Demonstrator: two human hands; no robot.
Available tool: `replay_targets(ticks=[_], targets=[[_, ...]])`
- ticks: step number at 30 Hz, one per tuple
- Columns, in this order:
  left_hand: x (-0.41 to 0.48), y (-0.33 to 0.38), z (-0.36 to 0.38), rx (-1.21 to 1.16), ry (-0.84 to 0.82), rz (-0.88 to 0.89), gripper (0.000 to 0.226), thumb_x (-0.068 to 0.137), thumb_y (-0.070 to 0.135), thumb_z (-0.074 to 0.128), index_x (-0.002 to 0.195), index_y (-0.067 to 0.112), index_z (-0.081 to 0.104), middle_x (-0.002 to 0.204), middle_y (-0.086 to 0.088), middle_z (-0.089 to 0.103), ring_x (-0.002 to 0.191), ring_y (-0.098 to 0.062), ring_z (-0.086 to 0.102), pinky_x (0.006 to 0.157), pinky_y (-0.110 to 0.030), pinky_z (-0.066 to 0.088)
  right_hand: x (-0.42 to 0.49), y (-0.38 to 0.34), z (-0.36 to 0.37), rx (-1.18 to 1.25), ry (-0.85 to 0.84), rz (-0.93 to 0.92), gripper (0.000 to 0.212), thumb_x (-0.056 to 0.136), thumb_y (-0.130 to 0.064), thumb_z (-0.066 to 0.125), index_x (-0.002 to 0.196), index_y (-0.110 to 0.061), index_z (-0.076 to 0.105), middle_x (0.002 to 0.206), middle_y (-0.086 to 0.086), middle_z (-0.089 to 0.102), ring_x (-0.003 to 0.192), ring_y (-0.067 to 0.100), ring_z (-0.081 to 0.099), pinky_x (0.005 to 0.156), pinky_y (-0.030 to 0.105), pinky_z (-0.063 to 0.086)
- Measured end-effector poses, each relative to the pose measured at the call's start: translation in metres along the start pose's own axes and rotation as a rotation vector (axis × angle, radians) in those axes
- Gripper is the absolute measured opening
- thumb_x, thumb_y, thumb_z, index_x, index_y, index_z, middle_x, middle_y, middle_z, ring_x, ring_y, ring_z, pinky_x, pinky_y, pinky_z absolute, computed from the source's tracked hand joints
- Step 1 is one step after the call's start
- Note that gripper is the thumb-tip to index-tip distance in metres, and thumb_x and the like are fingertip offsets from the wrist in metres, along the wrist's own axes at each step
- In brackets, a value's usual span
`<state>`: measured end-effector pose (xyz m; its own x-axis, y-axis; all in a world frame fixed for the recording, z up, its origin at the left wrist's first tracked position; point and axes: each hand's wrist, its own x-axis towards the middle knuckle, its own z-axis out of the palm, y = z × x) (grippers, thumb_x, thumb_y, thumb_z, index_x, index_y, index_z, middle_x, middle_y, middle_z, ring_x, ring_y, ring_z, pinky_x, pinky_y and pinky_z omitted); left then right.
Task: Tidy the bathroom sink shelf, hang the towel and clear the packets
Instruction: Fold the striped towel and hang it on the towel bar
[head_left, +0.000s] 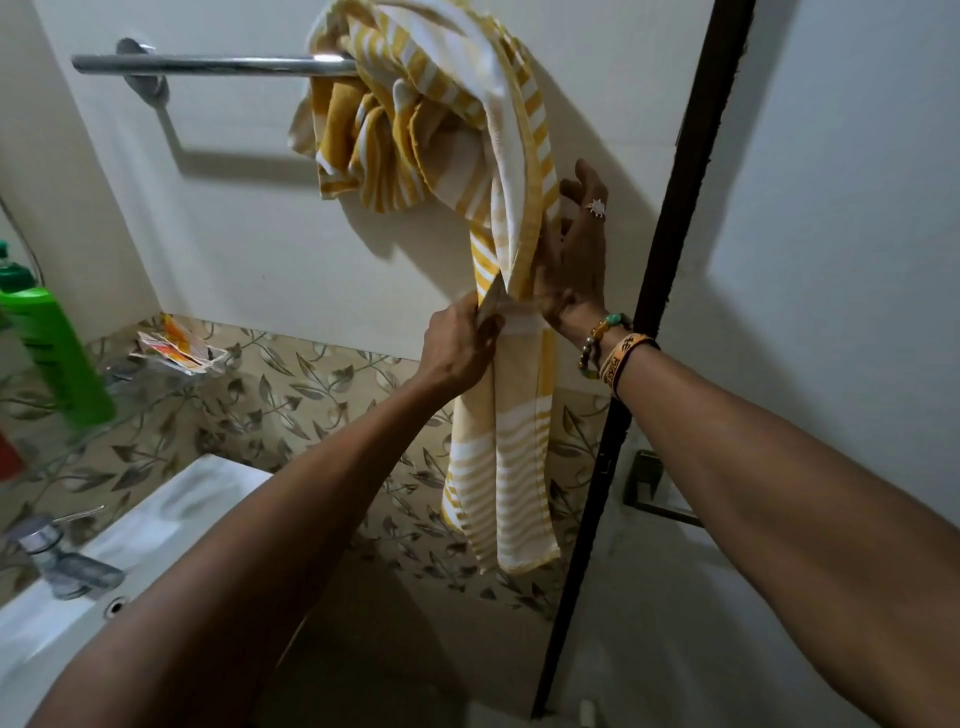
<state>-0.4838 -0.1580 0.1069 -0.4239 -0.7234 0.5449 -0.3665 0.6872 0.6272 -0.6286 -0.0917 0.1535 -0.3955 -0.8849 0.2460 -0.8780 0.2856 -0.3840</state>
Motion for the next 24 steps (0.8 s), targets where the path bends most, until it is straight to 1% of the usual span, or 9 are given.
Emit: replay_targets(ticks=[3,5,6,8,12,15,17,20,24], targets=[[-0.008,0.004,-0.008,-0.036,-0.043,0.017,0.016,0.096,0.02,0.06,0.106,0.01,0.066,0.094,-0.013,0.071,0.084,-0.033,0.063,0.066,-0.033,0.043,-0.011,-0.028,-0.005,0.388,0.227,-0.069,0.043,0.102,-0.017,0.05,0.142,-0.002,0.043,0.148,0.021,0.043,0.136,0.024,0.043,0.107,0.029,0.035],[-0.011,0.003,-0.016,-0.033,-0.064,0.024,0.009,0.095,0.021,0.062,0.095,0.012,0.065,0.082,-0.008,0.068,0.079,-0.032,0.063,0.06,-0.031,0.04,-0.016,-0.051,-0.007,0.565,0.489,-0.152,0.027,0.087,-0.025,0.058,0.111,-0.014,0.059,0.107,0.004,0.066,0.093,0.01,0.061,0.08,0.025,0.049],[-0.013,0.002,-0.02,-0.035,-0.083,0.02,0.008,0.094,0.021,0.063,0.09,0.014,0.064,0.079,-0.005,0.066,0.078,-0.031,0.063,0.059,-0.031,0.041,-0.015,-0.058,-0.008,0.629,0.599,-0.166,0.033,0.077,-0.023,0.061,0.109,-0.016,0.058,0.098,-0.004,0.066,0.083,0.005,0.06,0.075,0.021,0.05],[-0.014,-0.001,-0.029,-0.08,-0.147,-0.005,0.014,0.093,0.022,0.066,0.095,0.009,0.068,0.086,-0.005,0.071,0.085,-0.03,0.066,0.068,-0.036,0.052,-0.015,-0.066,-0.011,0.739,0.704,-0.145,0.046,0.075,-0.015,0.065,0.121,-0.013,0.059,0.107,-0.005,0.068,0.093,0.006,0.061,0.08,0.014,0.048],[-0.015,-0.003,-0.05,-0.242,-0.247,-0.122,0.052,0.076,0.043,0.08,0.119,0.018,0.066,0.11,0.0,0.07,0.101,-0.017,0.066,0.086,-0.041,0.057,-0.009,-0.054,-0.007,0.729,0.661,-0.116,0.025,0.081,-0.015,0.071,0.105,-0.009,0.069,0.099,0.003,0.072,0.092,0.017,0.066,0.08,0.032,0.055],[-0.009,0.015,-0.065,-0.448,-0.125,-0.216,0.101,0.061,0.062,0.081,0.144,0.019,0.042,0.123,0.01,0.062,0.103,0.001,0.064,0.081,-0.02,0.053,-0.004,-0.043,-0.008,0.73,0.624,-0.157,0.021,0.078,-0.015,0.076,0.097,-0.01,0.071,0.089,-0.003,0.07,0.082,0.012,0.065,0.067,0.02,0.051],[0.004,0.032,-0.071,-0.509,-0.019,-0.249,0.121,0.058,0.069,0.078,0.154,0.018,0.026,0.14,0.0,0.054,0.116,-0.012,0.06,0.097,-0.031,0.05,-0.001,-0.037,-0.009,0.748,0.575,-0.159,0.024,0.074,-0.01,0.079,0.097,-0.012,0.071,0.086,-0.007,0.068,0.079,0.009,0.063,0.065,0.015,0.051],[0.027,0.064,-0.075,-0.622,0.13,-0.246,0.124,0.054,0.071,0.081,0.153,0.018,0.027,0.146,-0.005,0.051,0.127,-0.022,0.056,0.109,-0.046,0.045,-0.002,-0.031,-0.008,0.771,0.535,-0.171,0.024,0.075,-0.013,0.08,0.097,-0.015,0.071,0.083,-0.011,0.066,0.074,0.004,0.06,0.064,0.013,0.049],[0.054,0.098,-0.071,-0.796,0.325,-0.276,0.112,0.05,0.06,0.09,0.143,0.017,0.044,0.128,0.001,0.065,0.111,-0.016,0.067,0.093,-0.038,0.057,-0.01,-0.024,-0.007,0.705,0.545,-0.276,0.017,0.08,-0.024,0.076,0.094,-0.015,0.072,0.084,-0.008,0.066,0.072,0.006,0.06,0.062,0.017,0.045]])
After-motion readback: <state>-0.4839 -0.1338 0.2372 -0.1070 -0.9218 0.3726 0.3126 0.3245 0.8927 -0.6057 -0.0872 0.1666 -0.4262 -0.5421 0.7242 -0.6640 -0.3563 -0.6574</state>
